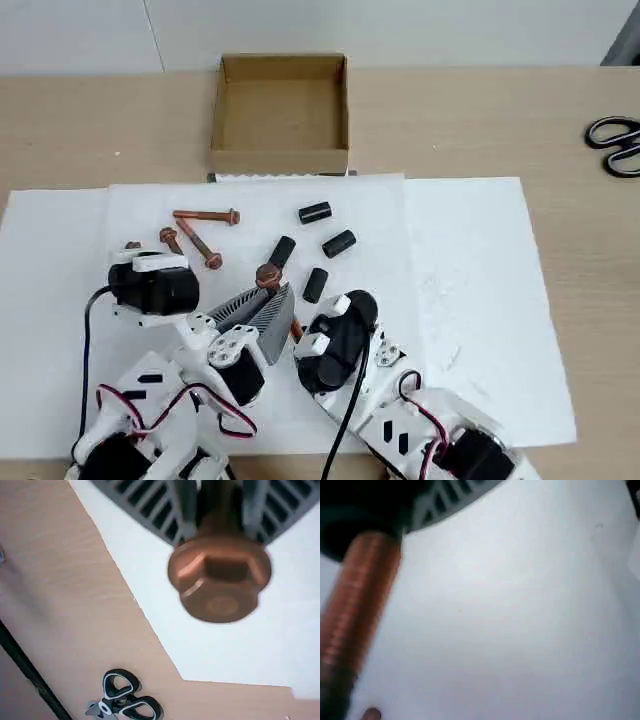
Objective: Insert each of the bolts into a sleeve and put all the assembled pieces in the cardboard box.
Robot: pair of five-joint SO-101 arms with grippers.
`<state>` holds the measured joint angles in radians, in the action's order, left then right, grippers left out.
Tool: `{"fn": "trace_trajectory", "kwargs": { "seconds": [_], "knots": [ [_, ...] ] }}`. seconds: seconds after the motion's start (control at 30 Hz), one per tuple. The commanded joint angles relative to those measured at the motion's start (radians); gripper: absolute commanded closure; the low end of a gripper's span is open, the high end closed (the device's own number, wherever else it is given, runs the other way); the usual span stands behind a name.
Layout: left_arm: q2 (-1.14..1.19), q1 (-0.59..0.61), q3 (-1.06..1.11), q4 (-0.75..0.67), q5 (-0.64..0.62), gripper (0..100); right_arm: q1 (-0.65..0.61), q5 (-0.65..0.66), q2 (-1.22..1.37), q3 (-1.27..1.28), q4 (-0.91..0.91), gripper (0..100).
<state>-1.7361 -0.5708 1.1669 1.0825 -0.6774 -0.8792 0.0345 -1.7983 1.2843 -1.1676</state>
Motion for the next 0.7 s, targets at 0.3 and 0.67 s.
{"fn": "trace_trajectory", "kwargs": {
  "seconds": [0.3, 0.67],
  "knots": [
    [0.006, 0.043, 0.016, -0.051, 0.002, 99, -0.012, 0.002, -0.005, -0.011, 0.036, 99.5],
    [0.006, -0.015, 0.041, -0.052, 0.002, 99, -0.012, -0.009, -0.005, -0.011, 0.042, 99.5]
  ]
}}
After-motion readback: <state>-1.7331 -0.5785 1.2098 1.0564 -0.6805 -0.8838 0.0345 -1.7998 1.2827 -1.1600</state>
